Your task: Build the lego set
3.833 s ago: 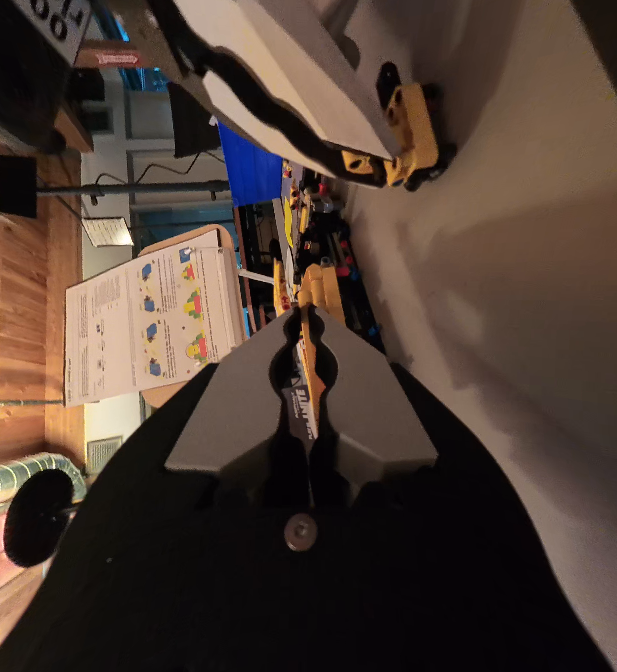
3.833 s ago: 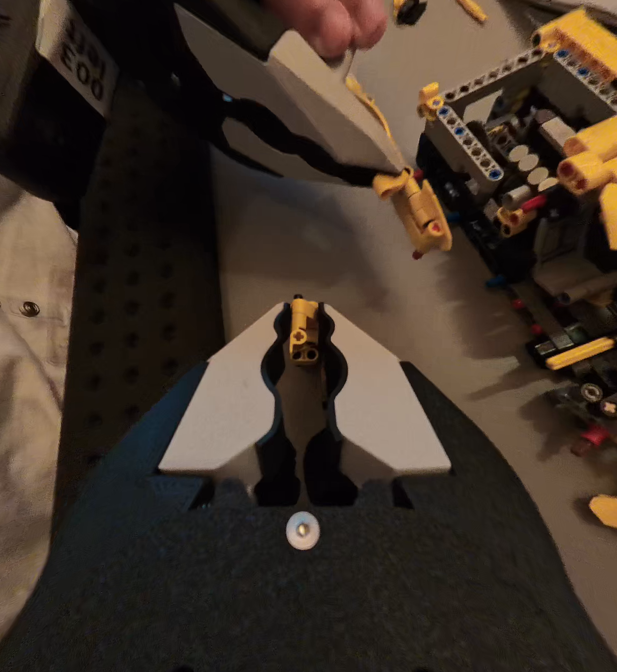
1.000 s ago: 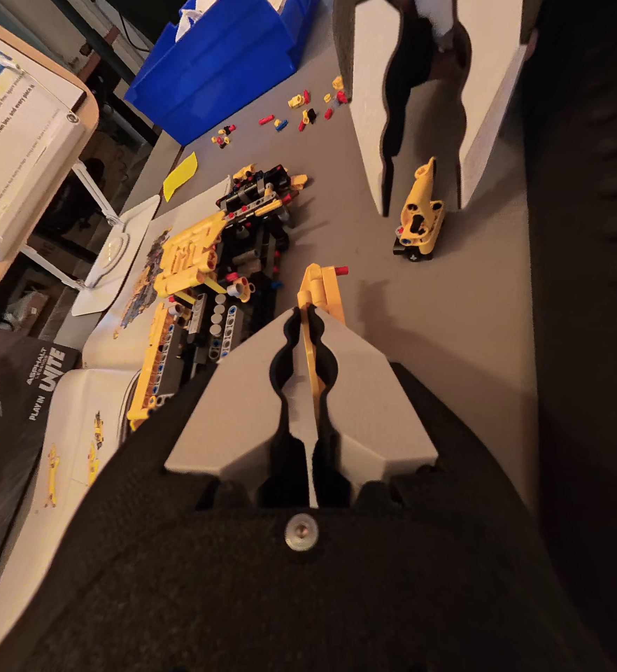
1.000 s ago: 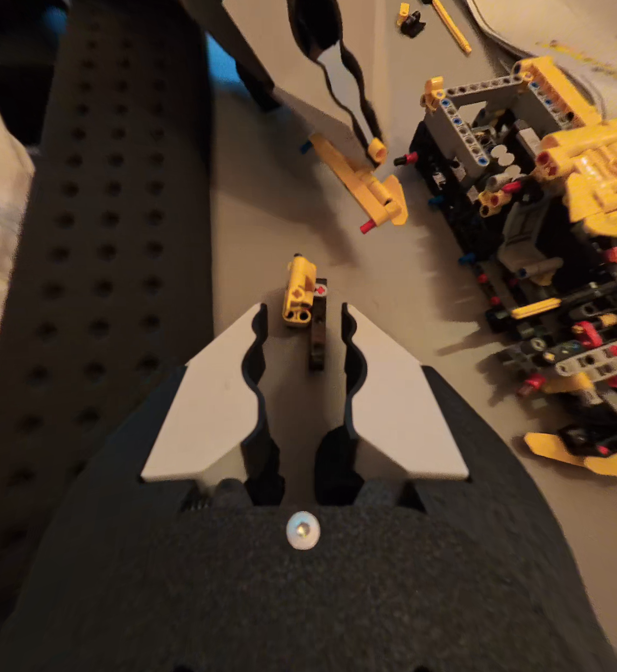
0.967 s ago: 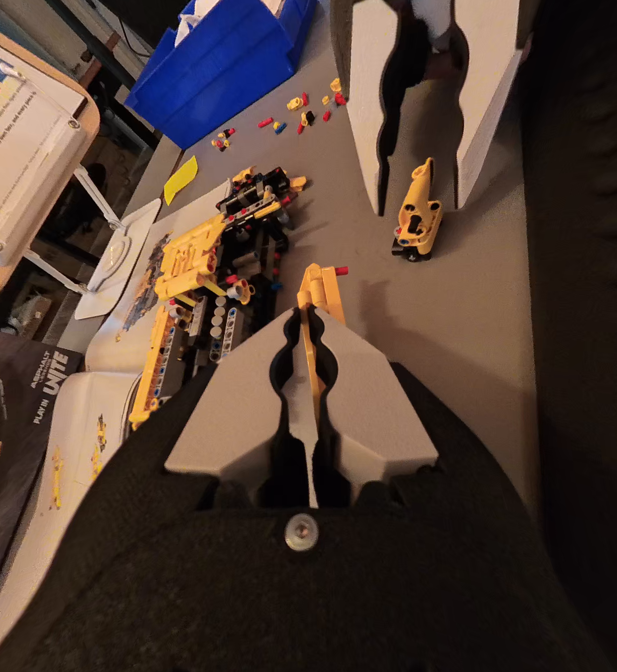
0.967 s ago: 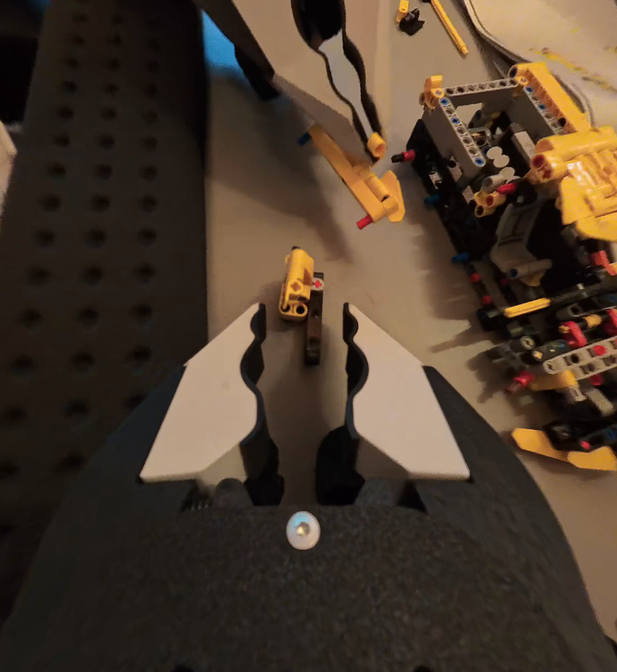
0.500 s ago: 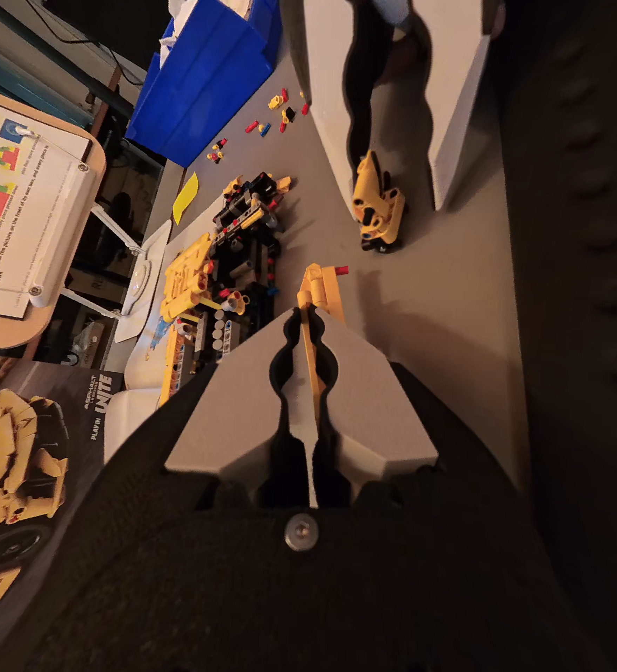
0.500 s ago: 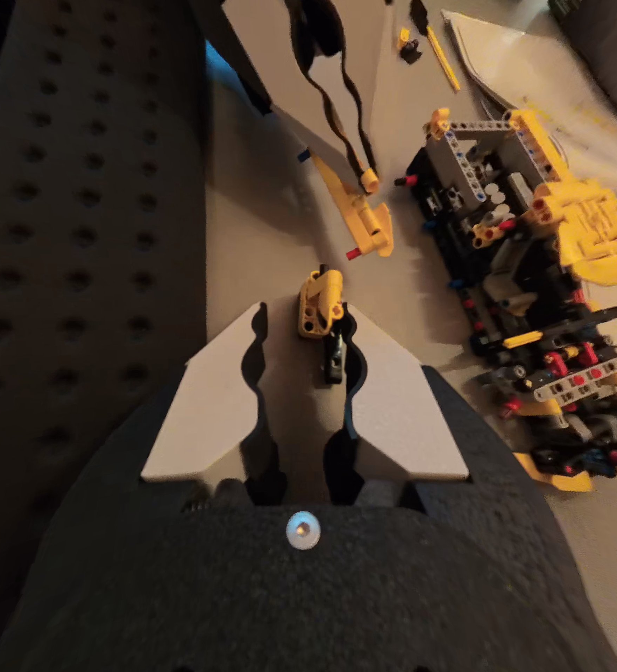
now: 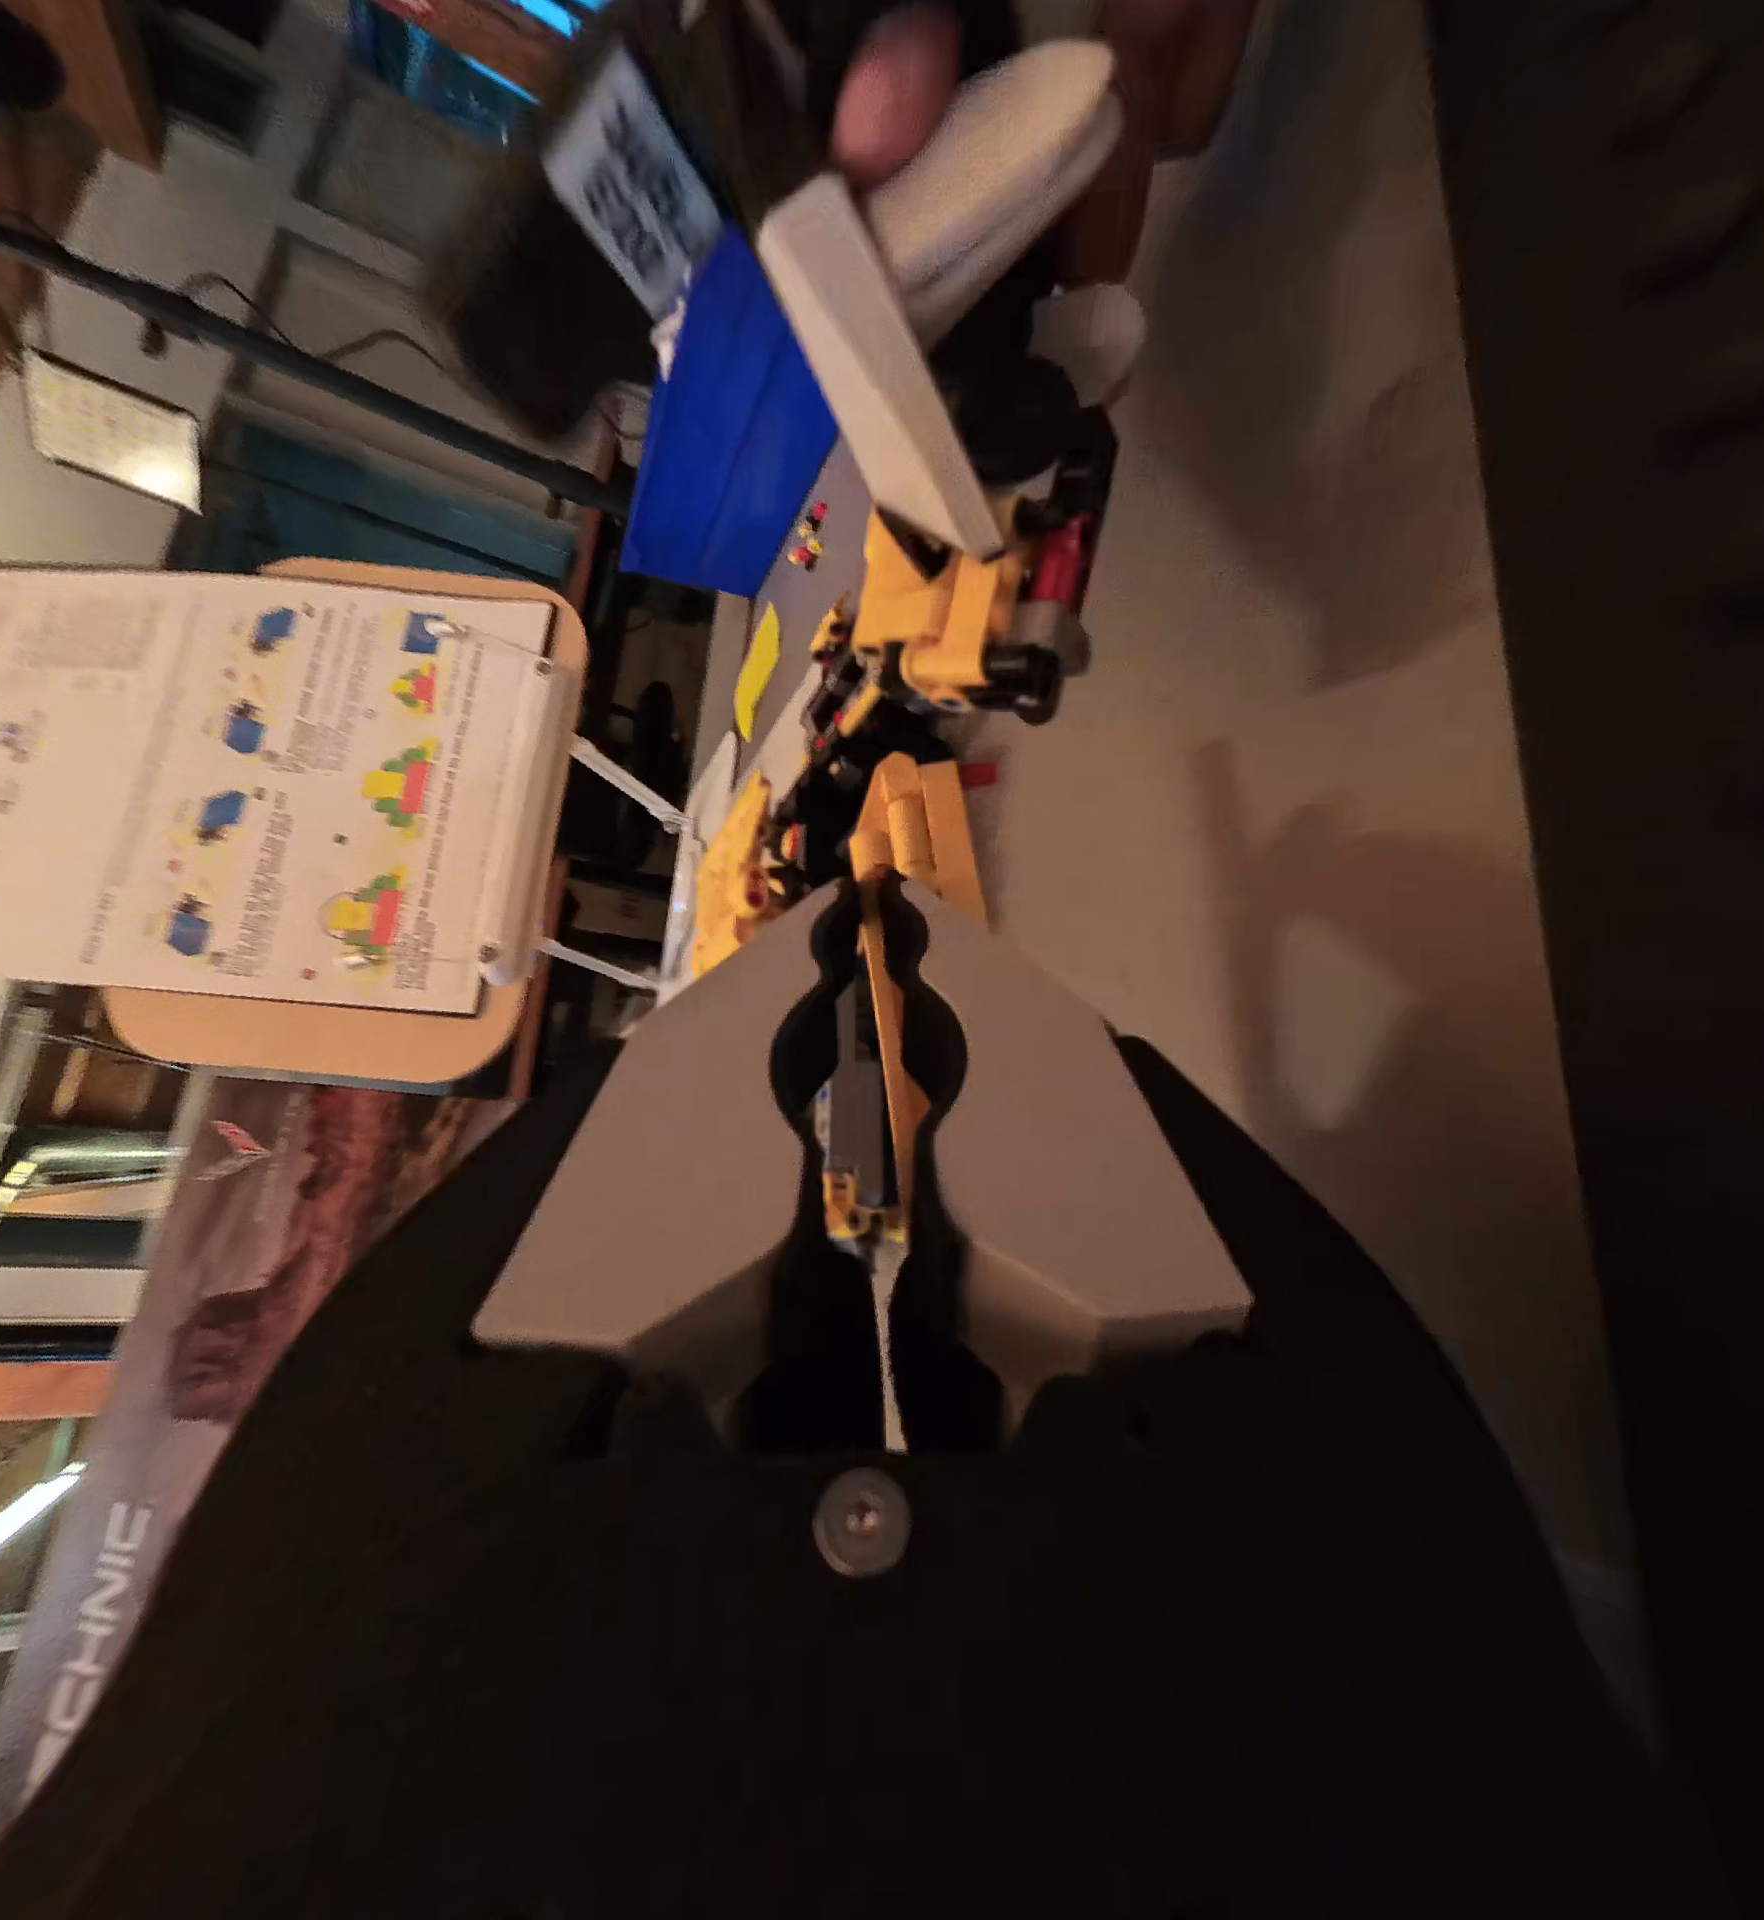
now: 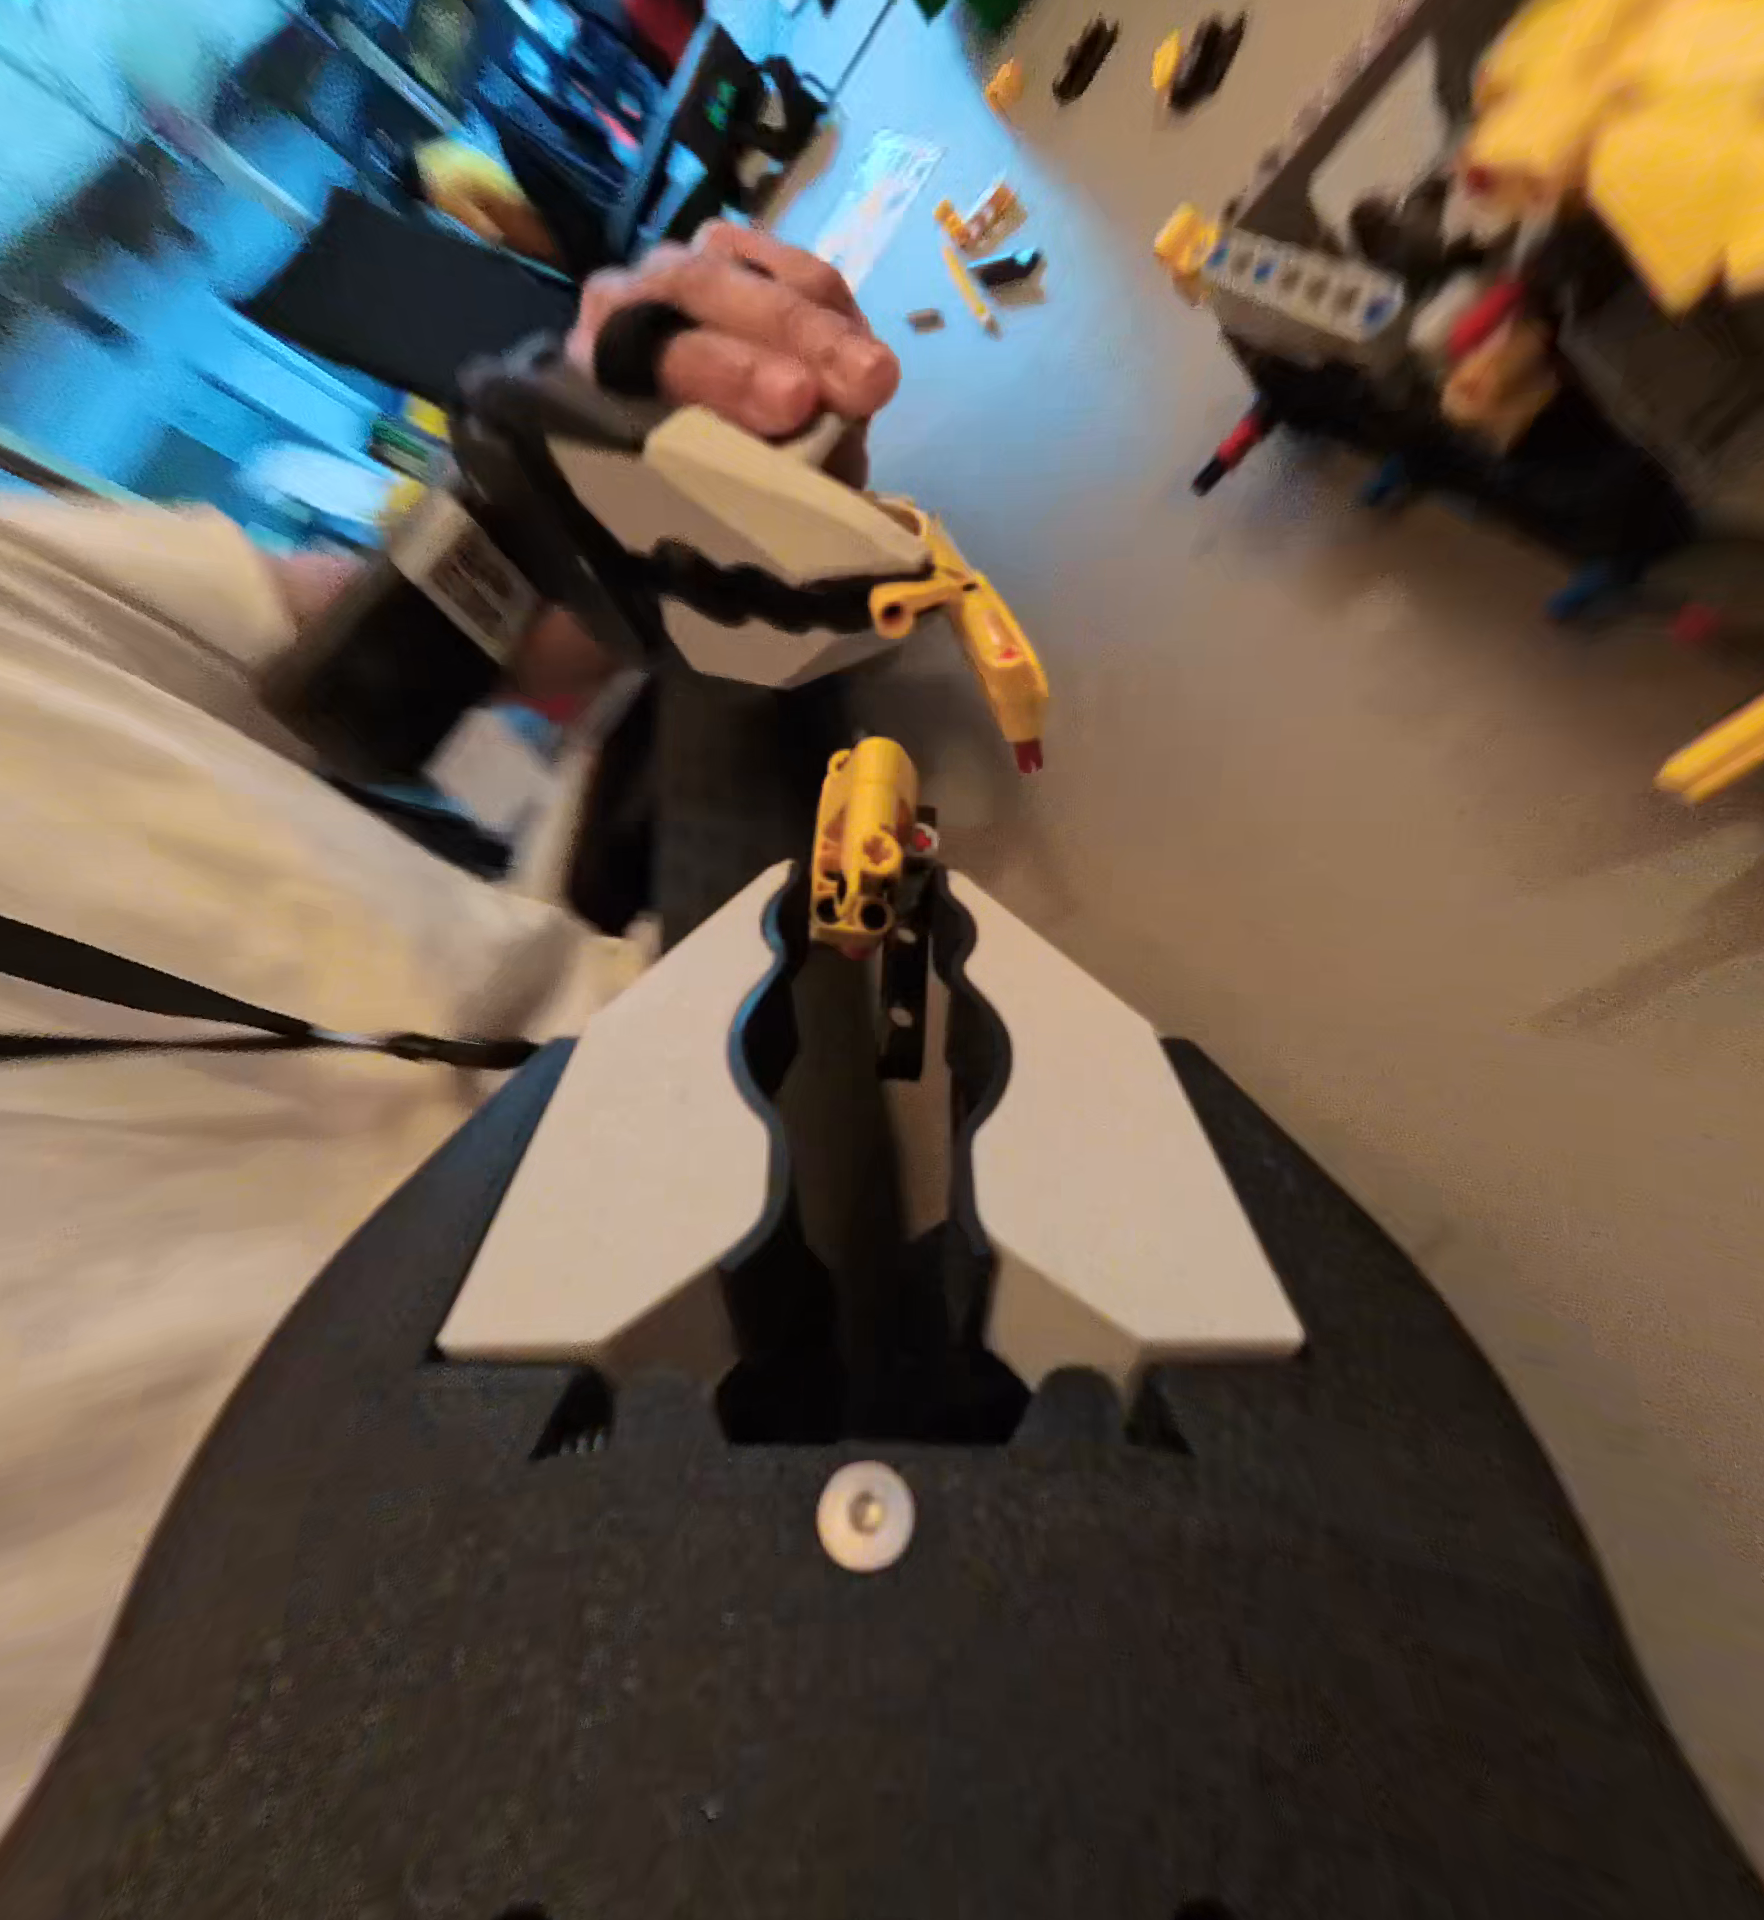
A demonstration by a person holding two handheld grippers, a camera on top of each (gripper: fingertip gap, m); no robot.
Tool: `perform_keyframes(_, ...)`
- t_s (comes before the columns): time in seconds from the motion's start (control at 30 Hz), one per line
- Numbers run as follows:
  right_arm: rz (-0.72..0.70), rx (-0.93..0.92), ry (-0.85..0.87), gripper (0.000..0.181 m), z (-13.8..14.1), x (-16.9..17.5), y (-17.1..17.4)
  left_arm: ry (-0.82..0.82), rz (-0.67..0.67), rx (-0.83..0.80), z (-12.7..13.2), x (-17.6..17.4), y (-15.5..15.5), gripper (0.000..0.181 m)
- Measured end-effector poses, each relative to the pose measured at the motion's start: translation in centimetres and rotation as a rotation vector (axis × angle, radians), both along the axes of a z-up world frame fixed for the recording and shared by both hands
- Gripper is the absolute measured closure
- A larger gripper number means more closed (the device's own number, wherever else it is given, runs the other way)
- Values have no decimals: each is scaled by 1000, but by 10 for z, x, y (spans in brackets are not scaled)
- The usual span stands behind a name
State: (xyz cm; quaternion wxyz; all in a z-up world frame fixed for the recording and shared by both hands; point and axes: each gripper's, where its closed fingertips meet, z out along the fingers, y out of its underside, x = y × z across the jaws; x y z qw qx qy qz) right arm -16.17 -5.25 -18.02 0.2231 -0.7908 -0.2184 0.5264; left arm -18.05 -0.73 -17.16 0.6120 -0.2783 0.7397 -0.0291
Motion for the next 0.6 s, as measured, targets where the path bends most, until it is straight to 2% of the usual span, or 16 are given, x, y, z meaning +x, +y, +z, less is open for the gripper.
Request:
perform_keyframes(0.07, 44, -205, 103, 159, 3, -4, -6, -10, -19, 56, 2, 2, -7, 178)
perform_keyframes(0.13, 59, -271, 90, 159, -4, -5, -7, 29, -31, 107, -6, 3, -11, 178)
perform_keyframes(0.2, 58, -161, -83, 159, -23, 1, -3, 75, -25, 143, -16, 3, -9, 178)
perform_keyframes(0.3, 80, 8, -266, 159, -36, 7, 3, 112, -18, 91, -24, 2, -6, 178)
perform_keyframes(0.33, 103, 50, -291, 159, -36, 6, 2, 117, -16, 69, -25, 2, -5, 178)
perform_keyframes(0.47, 93, -86, -235, 159, -40, 6, 5, 147, -25, 37, -33, 2, -6, 178)
perform_keyframes(0.6, 60, 0, -290, 158, -44, 17, 17, 148, -18, 26, -33, 2, -5, 178)
